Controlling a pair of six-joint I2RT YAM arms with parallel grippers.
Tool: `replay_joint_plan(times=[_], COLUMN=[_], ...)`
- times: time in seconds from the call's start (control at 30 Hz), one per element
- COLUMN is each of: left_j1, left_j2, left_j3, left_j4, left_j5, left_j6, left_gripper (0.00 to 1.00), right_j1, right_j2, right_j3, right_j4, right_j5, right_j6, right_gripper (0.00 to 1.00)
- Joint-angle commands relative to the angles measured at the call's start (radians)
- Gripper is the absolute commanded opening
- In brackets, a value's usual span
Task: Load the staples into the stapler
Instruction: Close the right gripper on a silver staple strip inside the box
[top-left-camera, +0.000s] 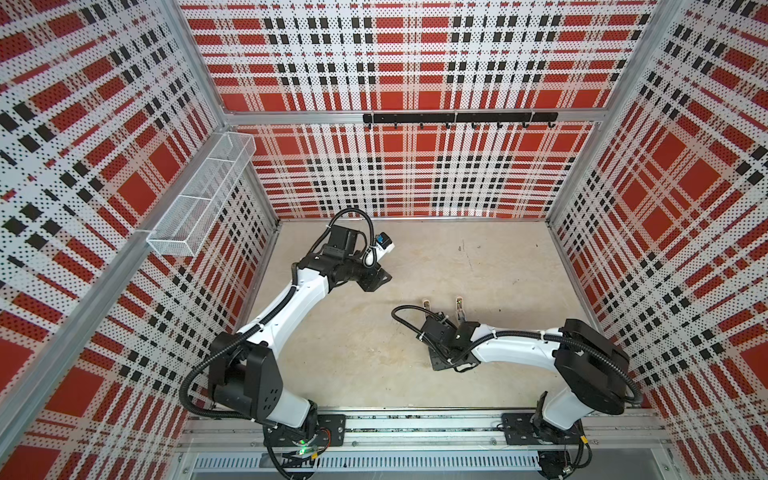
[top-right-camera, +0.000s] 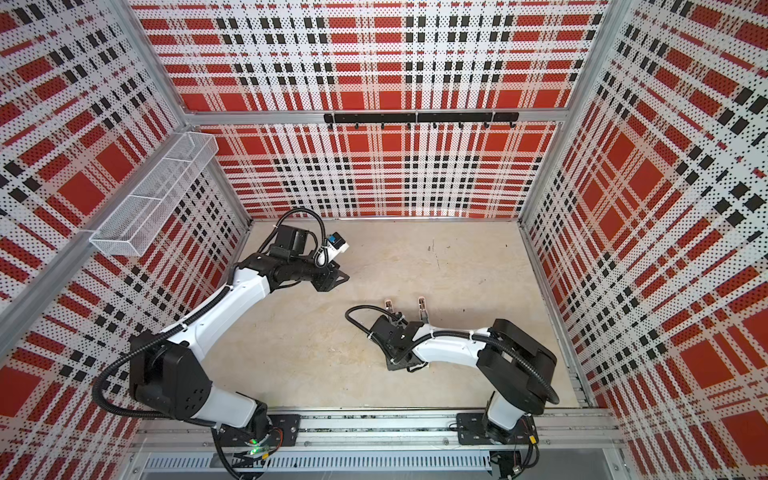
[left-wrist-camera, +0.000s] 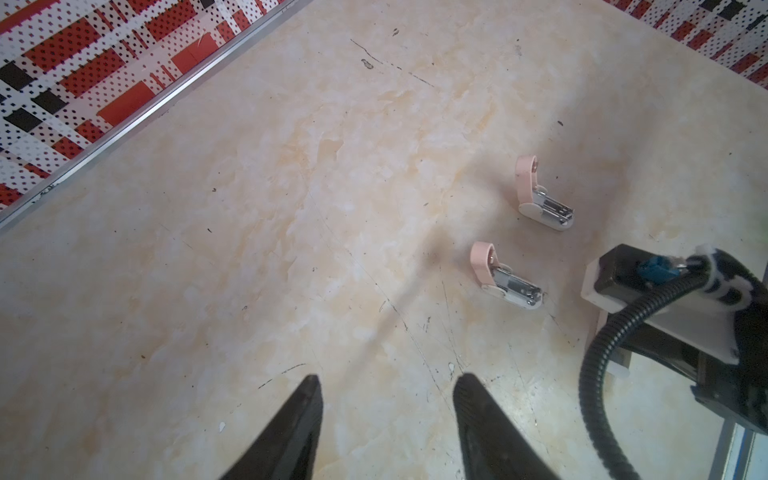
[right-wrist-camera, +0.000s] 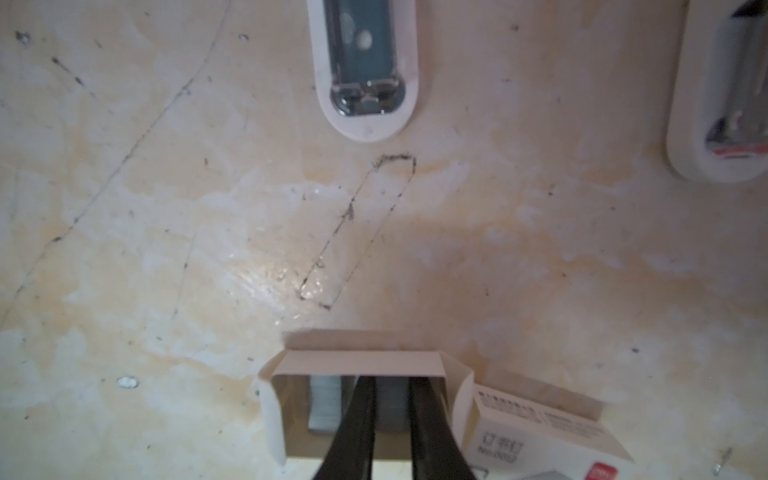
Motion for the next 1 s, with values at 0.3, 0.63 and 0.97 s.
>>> replay_joint_plan(times=[0.3, 0.63, 0.97], left_j1=[0.008, 0.007, 0.008], left_j2=[0.012, 0.017, 0.017], left_j3=[0.002, 0.007, 0.020], left_j4=[0.016, 0.014, 0.008], left_j5=[0.019, 0.019, 0.016], left_j6=[-0.018, -0.019, -0.019], left_gripper=[0.56, 0.56, 0.56], right_j1=[-0.004, -0.003, -0.004], right_j2=[-0.001, -0.022, -0.047], right_j3=[0.046, 0.034, 0.044], right_j4=[0.009, -0.005, -0.006], right_j5=[0.006, 0.010, 0.009], right_j6=[-0.026, -0.033, -0.055], right_gripper=[0.08, 0.04, 0.00])
